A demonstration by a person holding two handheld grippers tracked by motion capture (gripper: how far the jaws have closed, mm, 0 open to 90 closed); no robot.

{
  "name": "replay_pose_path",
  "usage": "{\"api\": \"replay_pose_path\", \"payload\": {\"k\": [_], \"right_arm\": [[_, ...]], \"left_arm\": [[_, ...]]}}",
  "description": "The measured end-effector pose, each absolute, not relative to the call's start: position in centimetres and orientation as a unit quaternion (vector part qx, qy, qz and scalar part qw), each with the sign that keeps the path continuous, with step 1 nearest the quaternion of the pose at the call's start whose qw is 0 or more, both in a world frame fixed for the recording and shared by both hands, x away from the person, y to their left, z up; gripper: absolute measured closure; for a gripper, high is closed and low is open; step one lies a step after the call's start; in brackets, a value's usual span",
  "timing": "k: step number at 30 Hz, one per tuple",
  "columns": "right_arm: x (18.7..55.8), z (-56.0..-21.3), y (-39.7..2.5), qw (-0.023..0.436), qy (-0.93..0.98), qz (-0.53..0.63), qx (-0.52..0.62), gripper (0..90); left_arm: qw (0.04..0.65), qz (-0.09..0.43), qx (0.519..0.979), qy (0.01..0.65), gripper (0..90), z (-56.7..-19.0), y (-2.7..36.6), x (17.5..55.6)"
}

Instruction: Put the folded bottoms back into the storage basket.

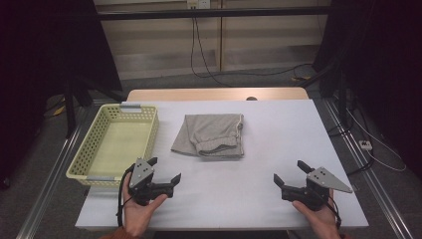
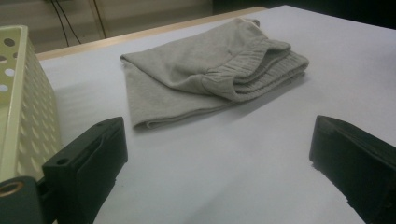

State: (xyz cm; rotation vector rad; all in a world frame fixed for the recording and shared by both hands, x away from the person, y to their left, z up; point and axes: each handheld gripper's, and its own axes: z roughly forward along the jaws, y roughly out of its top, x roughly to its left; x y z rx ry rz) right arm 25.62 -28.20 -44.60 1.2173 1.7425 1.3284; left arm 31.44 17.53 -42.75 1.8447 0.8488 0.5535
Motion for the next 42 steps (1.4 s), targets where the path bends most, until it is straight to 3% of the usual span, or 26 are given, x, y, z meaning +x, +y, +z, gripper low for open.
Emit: {"api": "replay_pose_path", "payload": {"k": [24,42], "right_arm": [[25.9,-44.8,-27.8,0.294,0.668,0.503,0.464,3.8],[25.9,-44.9,-27.9,0.29,0.667,0.504,0.467,3.7]], "left_arm": [[0.487,0.194,0.777,0.347,5.8,-42.5,15.7,32.7],[0.481,0.204,0.784,0.335,4.9,-41.7,13.5,34.9]]}}
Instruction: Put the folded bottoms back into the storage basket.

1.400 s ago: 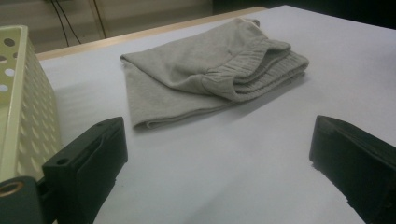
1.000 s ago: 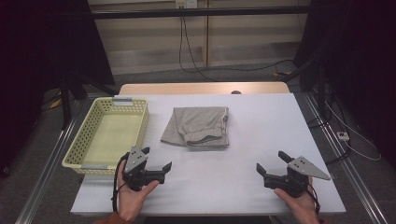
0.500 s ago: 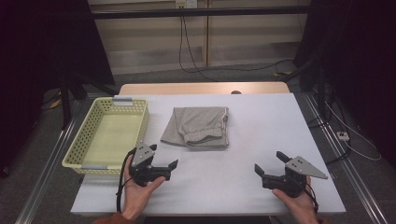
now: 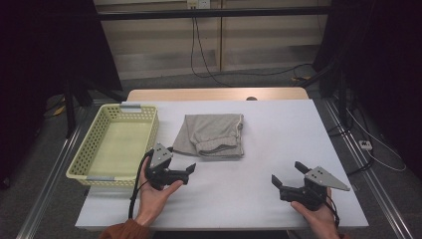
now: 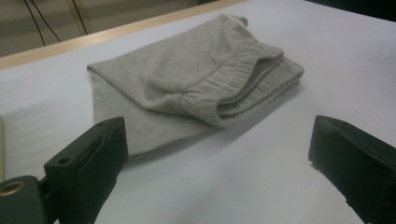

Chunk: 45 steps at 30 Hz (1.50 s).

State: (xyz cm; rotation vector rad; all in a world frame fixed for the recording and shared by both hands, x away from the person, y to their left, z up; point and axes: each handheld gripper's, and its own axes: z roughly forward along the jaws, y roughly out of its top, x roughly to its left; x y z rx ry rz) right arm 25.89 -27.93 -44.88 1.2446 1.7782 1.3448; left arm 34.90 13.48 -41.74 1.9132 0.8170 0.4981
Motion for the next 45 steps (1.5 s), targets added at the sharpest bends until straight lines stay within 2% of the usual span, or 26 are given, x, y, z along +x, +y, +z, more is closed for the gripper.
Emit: {"api": "replay_pose_path", "payload": {"k": [45], "right_arm": [[26.0,-45.0,-27.9,0.278,0.666,0.511,0.468,3.5]], "left_arm": [[0.474,0.21,0.764,0.384,5.2,-39.8,10.5,42.5]]}}
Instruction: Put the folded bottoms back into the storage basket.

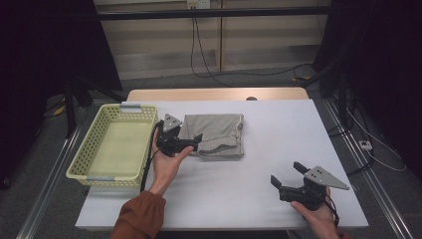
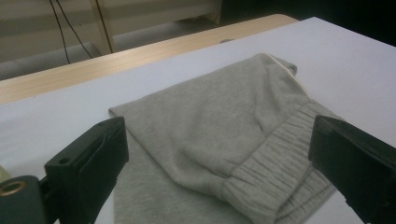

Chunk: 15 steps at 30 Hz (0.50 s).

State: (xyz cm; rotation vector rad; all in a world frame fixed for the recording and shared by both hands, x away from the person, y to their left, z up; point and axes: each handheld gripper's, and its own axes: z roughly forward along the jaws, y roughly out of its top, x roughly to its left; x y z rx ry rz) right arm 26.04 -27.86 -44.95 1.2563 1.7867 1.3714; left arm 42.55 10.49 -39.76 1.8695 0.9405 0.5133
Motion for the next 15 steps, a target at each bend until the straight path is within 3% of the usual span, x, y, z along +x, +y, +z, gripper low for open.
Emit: {"api": "replay_pose_path", "payload": {"k": [15], "right_arm": [[26.1,-44.9,-27.9,0.275,0.666,0.513,0.467,3.4]], "left_arm": [[0.429,0.202,0.781,0.407,5.9,-40.3,9.0,44.8]]}}
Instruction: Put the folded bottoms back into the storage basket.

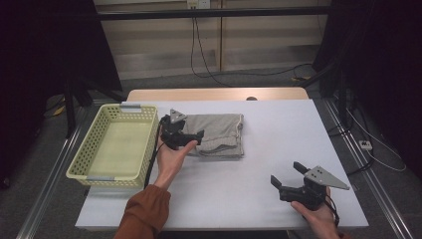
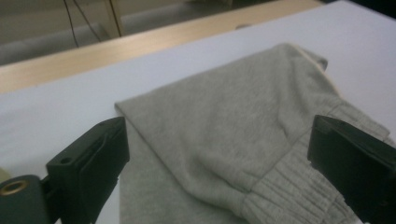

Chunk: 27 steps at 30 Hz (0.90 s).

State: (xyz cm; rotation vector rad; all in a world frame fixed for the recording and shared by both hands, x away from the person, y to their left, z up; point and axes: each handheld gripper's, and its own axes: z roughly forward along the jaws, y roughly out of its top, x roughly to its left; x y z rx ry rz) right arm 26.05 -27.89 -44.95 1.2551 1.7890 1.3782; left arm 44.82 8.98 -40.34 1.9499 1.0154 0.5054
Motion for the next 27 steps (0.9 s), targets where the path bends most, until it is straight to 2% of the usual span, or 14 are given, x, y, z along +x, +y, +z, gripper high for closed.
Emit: {"api": "replay_pose_path", "payload": {"k": [14,22,24,27], "right_arm": [[26.0,-45.0,-27.7,0.27,0.671,0.511,0.464,3.3],[26.1,-45.1,-27.6,0.267,0.674,0.511,0.463,3.3],[26.2,-45.2,-27.6,0.266,0.674,0.51,0.463,3.3],[26.1,-45.2,-27.6,0.264,0.675,0.51,0.463,3.3]], "left_arm": [[0.379,0.199,0.796,0.429,6.9,-43.4,8.3,47.7],[0.37,0.2,0.797,0.433,7.5,-44.3,7.8,49.3],[0.363,0.211,0.797,0.434,10.5,-44.7,7.7,49.6],[0.349,0.21,0.8,0.441,8.4,-45.4,7.9,50.0]]}}
